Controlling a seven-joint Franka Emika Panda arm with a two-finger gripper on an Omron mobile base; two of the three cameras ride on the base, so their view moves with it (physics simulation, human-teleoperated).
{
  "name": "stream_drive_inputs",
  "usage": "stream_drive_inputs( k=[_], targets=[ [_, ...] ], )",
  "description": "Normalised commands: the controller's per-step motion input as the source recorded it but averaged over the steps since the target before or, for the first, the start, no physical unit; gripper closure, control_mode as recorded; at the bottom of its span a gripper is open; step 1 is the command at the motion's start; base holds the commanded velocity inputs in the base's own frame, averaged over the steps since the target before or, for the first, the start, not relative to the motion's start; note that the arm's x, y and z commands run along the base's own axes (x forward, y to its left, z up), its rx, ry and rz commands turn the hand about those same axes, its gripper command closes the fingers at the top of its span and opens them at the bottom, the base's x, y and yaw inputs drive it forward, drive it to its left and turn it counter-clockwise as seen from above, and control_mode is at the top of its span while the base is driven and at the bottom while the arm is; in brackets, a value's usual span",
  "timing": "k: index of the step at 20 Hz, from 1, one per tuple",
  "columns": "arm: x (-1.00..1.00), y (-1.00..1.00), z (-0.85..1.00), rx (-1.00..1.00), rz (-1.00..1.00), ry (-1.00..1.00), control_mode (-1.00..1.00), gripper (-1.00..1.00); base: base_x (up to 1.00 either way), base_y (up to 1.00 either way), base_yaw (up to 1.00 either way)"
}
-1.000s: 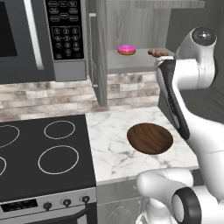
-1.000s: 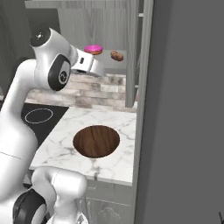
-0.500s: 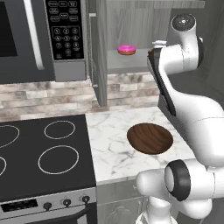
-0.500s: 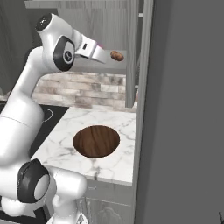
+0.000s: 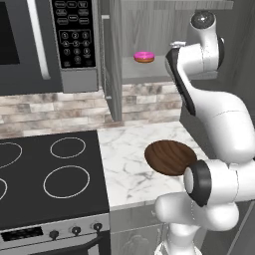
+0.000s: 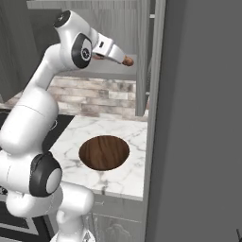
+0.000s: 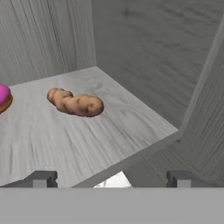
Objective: Pick the potato from the cabinet and place it in the bowl. Then pick the bowl and place it in the sink. Then turn on the sink facuet.
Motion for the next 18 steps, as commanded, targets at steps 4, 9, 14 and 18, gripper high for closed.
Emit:
stream_drive_inputs(
  k=[4,9,14,18],
  targets=[
    [0.46,-0.01,-0.05,0.0,0.03,0.0,-1.0,-1.0,0.0,0.0,0.0],
    [0.38,0.0,-0.1,0.0,0.05,0.04,-1.0,-1.0,0.0,0.0,0.0],
    [0.35,-0.01,-0.14,0.0,0.05,0.07,-1.0,-1.0,0.0,0.0,0.0],
    [0.27,-0.08,-0.11,0.0,0.05,0.06,-1.0,-1.0,0.0,0.0,0.0]
  ],
)
